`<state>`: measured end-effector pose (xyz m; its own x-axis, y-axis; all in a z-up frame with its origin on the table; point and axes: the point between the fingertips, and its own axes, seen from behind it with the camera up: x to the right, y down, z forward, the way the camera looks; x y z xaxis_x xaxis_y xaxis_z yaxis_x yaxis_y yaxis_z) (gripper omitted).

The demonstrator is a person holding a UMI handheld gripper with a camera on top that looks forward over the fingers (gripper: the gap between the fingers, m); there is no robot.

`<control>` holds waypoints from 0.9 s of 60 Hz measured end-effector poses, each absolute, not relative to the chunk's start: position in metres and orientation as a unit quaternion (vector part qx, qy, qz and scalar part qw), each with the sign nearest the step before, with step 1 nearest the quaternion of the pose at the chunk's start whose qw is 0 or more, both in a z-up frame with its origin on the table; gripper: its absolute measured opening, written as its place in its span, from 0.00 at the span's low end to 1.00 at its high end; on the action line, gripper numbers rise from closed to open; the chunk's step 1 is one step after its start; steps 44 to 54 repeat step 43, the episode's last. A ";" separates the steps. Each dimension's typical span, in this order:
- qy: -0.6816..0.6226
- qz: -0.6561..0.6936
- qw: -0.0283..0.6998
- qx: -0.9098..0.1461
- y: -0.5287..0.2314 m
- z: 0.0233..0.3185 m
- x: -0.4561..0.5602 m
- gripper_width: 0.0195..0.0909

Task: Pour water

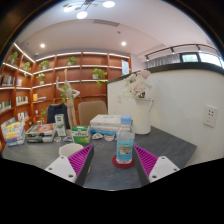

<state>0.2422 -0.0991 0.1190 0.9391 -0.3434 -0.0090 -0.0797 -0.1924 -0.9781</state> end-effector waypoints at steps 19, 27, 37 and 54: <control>0.086 -0.025 0.649 -0.756 -0.140 0.151 0.128 0.83; 0.054 -0.015 0.646 -0.762 -0.150 0.154 0.092 0.83; 0.025 -0.019 0.640 -0.768 -0.160 0.156 0.063 0.83; 0.011 -0.017 0.641 -0.768 -0.160 0.156 0.048 0.83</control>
